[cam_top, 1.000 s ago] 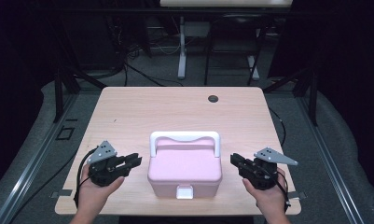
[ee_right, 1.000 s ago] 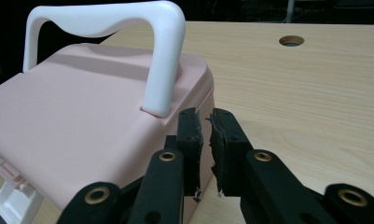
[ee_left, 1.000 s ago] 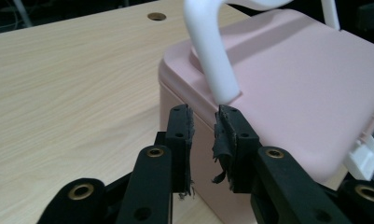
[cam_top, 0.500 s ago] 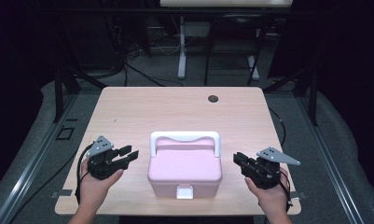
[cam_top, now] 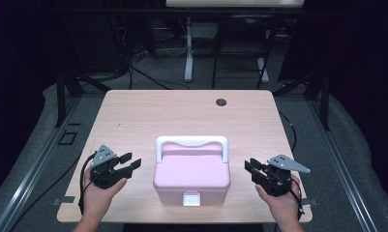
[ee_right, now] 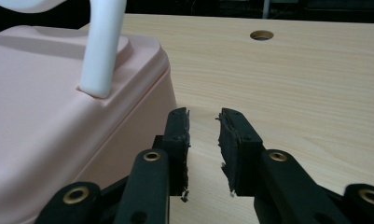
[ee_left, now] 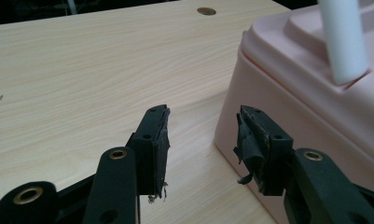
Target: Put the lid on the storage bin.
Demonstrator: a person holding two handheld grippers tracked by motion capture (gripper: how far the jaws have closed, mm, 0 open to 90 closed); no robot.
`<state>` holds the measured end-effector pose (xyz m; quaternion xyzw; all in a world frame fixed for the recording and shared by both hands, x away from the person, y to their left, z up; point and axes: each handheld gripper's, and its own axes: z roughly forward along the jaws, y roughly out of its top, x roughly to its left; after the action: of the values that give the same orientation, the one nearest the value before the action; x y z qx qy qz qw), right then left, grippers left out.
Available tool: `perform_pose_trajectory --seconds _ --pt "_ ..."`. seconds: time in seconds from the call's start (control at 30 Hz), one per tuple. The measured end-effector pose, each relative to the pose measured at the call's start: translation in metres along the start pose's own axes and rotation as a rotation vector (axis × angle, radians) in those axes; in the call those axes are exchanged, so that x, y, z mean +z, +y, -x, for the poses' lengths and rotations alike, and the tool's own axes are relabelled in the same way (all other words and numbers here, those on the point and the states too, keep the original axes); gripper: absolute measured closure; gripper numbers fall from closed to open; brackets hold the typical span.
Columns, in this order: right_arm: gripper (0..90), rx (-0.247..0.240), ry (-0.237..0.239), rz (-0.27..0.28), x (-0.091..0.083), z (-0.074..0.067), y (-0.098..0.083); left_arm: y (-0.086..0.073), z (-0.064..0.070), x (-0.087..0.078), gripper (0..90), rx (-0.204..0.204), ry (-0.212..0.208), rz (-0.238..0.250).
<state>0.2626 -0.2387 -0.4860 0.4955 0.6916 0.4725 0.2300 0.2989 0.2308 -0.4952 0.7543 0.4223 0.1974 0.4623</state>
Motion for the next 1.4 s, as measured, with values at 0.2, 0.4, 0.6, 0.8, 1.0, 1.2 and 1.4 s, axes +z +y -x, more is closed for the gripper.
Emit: perform_pose_trajectory --seconds 0.2,0.4,0.6,0.8,1.0,1.2,1.4 --pt "68.2 0.001 -0.009 -0.014 0.006 0.003 -0.008 -0.011 -0.002 0.008 53.2 0.009 0.019 -0.016" --pt "64.4 -0.031 -0.038 -0.019 0.013 0.005 -0.017 -0.018 -0.005 0.014 51.6 0.007 0.022 -0.032" --pt "63.2 -0.004 -0.036 -0.049 0.021 0.011 -0.026 -0.023 -0.011 0.020 50.9 -0.016 0.025 -0.040" --pt "60.1 -0.011 -0.042 -0.078 0.030 0.012 -0.034 -0.028 -0.011 0.026 50.7 -0.014 0.015 -0.063" --pt "57.5 -0.018 -0.057 -0.083 0.032 0.014 -0.038 -0.030 -0.011 0.030 49.0 -0.014 0.023 -0.072" --pt "56.3 -0.008 -0.066 -0.103 0.038 0.018 -0.044 -0.033 -0.007 0.039 48.1 0.005 0.012 -0.089" --pt "55.9 -0.001 -0.062 -0.109 0.042 0.020 -0.047 -0.034 -0.004 0.043 47.7 0.003 0.001 -0.095"
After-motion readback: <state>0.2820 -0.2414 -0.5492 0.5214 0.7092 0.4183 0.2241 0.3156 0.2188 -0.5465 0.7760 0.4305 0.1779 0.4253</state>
